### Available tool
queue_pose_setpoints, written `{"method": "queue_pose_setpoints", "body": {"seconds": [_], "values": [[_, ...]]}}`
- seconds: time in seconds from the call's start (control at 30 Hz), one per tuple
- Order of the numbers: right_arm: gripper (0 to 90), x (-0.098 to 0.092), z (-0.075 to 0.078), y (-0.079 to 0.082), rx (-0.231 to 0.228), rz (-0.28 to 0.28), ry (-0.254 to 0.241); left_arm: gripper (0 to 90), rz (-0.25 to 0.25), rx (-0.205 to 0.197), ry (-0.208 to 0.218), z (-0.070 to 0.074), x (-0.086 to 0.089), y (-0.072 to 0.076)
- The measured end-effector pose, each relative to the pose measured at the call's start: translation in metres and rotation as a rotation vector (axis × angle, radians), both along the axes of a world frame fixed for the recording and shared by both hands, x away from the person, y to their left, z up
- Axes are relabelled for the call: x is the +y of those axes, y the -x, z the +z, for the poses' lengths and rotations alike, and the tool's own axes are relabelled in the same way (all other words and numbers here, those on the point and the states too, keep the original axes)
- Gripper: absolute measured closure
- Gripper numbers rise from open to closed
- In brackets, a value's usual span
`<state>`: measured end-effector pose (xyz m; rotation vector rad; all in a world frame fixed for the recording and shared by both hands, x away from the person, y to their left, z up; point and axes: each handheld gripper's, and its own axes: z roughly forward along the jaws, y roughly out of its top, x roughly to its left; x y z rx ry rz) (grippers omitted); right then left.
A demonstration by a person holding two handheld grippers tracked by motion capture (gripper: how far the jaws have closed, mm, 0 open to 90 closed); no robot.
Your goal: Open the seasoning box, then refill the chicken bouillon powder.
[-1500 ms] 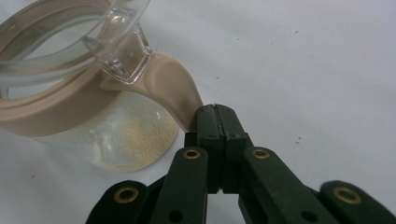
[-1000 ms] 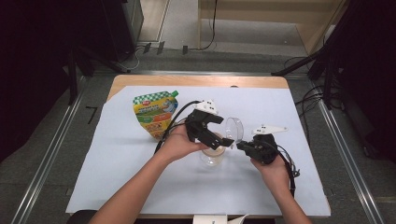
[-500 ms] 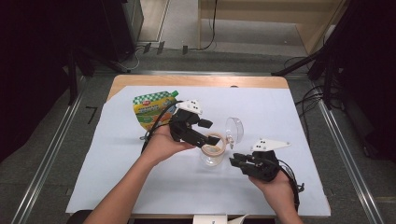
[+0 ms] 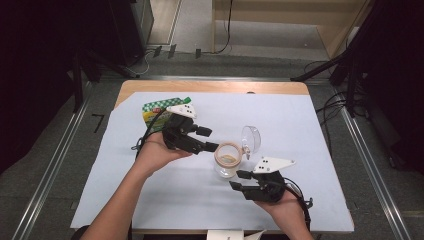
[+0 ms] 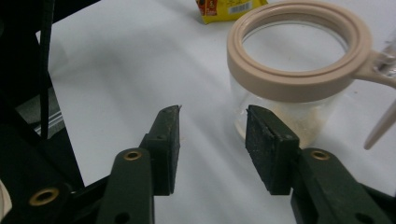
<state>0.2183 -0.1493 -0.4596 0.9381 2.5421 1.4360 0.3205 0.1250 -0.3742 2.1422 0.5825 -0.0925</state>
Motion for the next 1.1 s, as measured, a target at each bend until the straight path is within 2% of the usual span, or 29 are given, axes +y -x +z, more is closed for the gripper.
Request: {"method": "queue_pose_setpoints", "body": {"seconds": [0.1,0.2,0.47,0.7,0.97,1.1], "values": [[46.3,0.004,-0.002,0.000,-0.007,0.008,0.006,36.1,0.021,-0.012,-0.004,0.003,0.008,-0.001],[44.5,0.007,-0.002,0.001,0.001,0.014,0.001,35.5,0.043,-0.006,0.000,0.006,0.017,-0.002],[43.5,0.014,-0.005,0.001,0.010,0.037,0.021,37.9,0.087,0.016,0.016,0.011,0.042,-0.003],[42.6,0.017,-0.006,0.001,0.018,0.043,0.019,36.2,0.118,0.008,-0.002,0.013,0.059,-0.004],[41.6,0.018,-0.007,0.001,0.023,0.048,0.023,35.3,0.171,0.000,0.013,0.017,0.085,-0.007],[41.6,0.020,-0.007,0.002,0.022,0.053,0.019,35.1,0.196,-0.007,0.002,0.019,0.097,-0.007]]}}
